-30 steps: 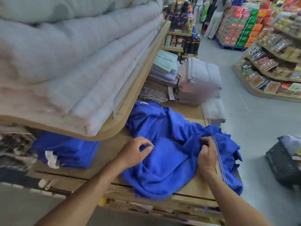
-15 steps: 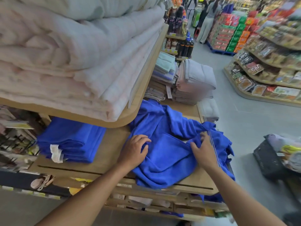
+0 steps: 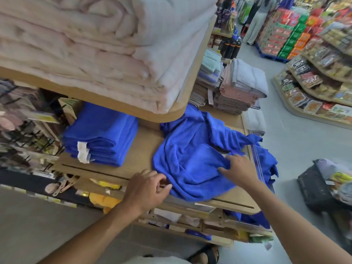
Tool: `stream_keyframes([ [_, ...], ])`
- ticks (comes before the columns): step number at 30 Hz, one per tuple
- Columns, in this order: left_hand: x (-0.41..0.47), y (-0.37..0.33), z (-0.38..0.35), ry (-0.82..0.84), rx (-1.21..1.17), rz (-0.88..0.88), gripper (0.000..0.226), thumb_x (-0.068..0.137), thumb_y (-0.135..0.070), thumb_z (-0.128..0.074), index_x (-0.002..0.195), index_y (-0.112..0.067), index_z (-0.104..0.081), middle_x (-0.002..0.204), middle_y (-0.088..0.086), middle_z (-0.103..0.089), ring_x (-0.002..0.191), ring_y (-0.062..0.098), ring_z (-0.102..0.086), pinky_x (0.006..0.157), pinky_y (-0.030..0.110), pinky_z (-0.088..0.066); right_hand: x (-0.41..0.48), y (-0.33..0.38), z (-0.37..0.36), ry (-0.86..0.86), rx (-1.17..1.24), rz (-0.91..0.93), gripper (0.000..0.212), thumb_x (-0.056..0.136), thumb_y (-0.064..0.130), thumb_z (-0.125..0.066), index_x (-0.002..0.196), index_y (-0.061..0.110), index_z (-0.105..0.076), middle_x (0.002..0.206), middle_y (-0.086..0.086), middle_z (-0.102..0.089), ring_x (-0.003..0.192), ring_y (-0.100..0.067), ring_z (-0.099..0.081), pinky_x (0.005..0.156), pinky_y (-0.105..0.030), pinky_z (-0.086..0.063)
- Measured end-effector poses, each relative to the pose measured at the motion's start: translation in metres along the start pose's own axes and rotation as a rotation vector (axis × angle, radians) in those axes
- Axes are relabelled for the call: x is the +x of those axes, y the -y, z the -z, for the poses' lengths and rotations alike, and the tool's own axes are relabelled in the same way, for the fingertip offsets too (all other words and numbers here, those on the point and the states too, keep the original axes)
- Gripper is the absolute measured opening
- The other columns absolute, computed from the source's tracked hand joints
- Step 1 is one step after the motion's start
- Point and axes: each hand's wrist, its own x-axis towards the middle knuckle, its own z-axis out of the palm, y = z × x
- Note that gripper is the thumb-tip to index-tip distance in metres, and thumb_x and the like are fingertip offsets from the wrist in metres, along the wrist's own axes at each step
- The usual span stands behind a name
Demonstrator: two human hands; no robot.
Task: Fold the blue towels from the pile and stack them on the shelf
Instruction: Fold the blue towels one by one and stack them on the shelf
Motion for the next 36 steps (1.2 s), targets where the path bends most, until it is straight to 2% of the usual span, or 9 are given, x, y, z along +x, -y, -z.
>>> stream_keyframes([
  [5,-0.002,-0.009,-0.012,0.089,0.107,0.026,0.068,0.073,-0.084,-0.05,0.11,-0.03,-0.072,0.104,-0.012,-0.059,0.102,0.018,-0.057,0.081,0.04,-0.046,0.002,0.014,0.046,-0.062,0.006,0.229,0.038,0.089,0.062,-0.058,0.068,0.031,-0.054,0.077,0.012,-0.057,0.08,-0.016,-0.056,0.07,-0.034,-0.028],
  [7,0.002,-0.016,-0.013,0.098,0.009,0.072,0.056,0.077,-0.075,-0.056,0.11,-0.032,-0.071,0.111,-0.014,-0.059,0.109,0.015,-0.054,0.087,0.039,-0.045,0.0,0.024,0.069,-0.001,0.122,0.273,0.047,0.095,0.054,-0.057,0.059,0.025,-0.049,0.058,0.006,-0.051,0.057,-0.014,-0.049,0.055,-0.037,-0.032],
  [10,0.015,-0.029,-0.007,0.118,-0.574,0.232,0.01,0.093,-0.036,-0.064,0.097,-0.027,-0.066,0.097,-0.016,-0.063,0.096,0.009,-0.06,0.082,0.028,-0.048,-0.009,0.038,0.105,0.023,0.435,0.314,0.049,0.1,0.041,-0.059,0.063,0.011,-0.049,0.049,0.005,-0.046,0.05,-0.014,-0.042,0.056,-0.037,-0.038],
  [15,0.049,-0.044,0.033,-0.06,-1.767,0.836,0.03,0.102,-0.014,-0.045,0.086,-0.016,-0.07,0.074,0.002,-0.069,0.065,0.012,-0.066,0.058,0.025,-0.051,-0.019,0.034,0.145,0.149,1.416,-0.03,0.027,0.101,0.029,-0.063,0.09,0.014,-0.082,0.086,-0.003,-0.076,0.078,-0.016,-0.071,0.074,-0.028,-0.057],
  [18,0.056,-0.029,0.053,-0.064,-1.787,0.903,0.03,0.101,-0.018,-0.049,0.086,-0.015,-0.074,0.084,0.004,-0.075,0.074,0.018,-0.069,0.063,0.027,-0.049,-0.005,0.005,0.139,0.279,1.648,-0.292,0.039,0.098,0.034,-0.063,0.126,0.009,-0.07,0.117,-0.012,-0.073,0.109,-0.027,-0.069,0.103,-0.041,-0.051],
  [23,0.044,-0.011,0.051,0.376,-1.791,1.078,0.02,0.092,-0.031,-0.066,0.076,-0.02,-0.064,0.061,-0.004,-0.064,0.053,0.014,-0.06,0.057,0.027,-0.046,0.01,-0.041,0.071,0.116,1.21,-0.444,0.031,0.098,0.015,-0.062,0.119,-0.007,-0.065,0.094,-0.024,-0.068,0.082,-0.025,-0.061,0.071,-0.032,-0.049],
  [27,0.029,-0.011,0.028,0.639,-1.894,1.042,0.008,0.083,-0.025,-0.069,0.087,-0.019,-0.068,0.075,-0.005,-0.068,0.082,0.023,-0.07,0.086,0.061,-0.053,-0.006,-0.034,0.039,-0.014,0.585,-0.187,0.033,0.091,0.014,-0.07,0.124,0.01,-0.065,0.113,-0.007,-0.066,0.091,-0.027,-0.067,0.076,-0.035,-0.05],
  [31,0.028,-0.022,0.01,0.596,-1.957,1.072,0.022,0.077,-0.019,-0.071,0.098,-0.014,-0.065,0.083,0.001,-0.068,0.091,0.028,-0.068,0.087,0.078,-0.045,-0.063,0.026,0.018,0.077,0.518,0.321,0.009,0.088,0.035,-0.071,0.086,0.036,-0.062,0.077,0.014,-0.065,0.069,-0.005,-0.061,0.066,-0.03,-0.052],
  [36,0.038,-0.025,0.002,0.492,-2.056,1.102,0.02,0.073,-0.017,-0.072,0.091,-0.011,-0.065,0.079,0.008,-0.065,0.099,0.031,-0.062,0.078,0.078,-0.049,-0.103,0.073,-0.022,0.055,0.186,0.576,0.051,0.066,0.077,-0.065,0.091,0.038,-0.043,0.087,0.019,-0.05,0.081,-0.007,-0.049,0.071,-0.027,-0.042],
])
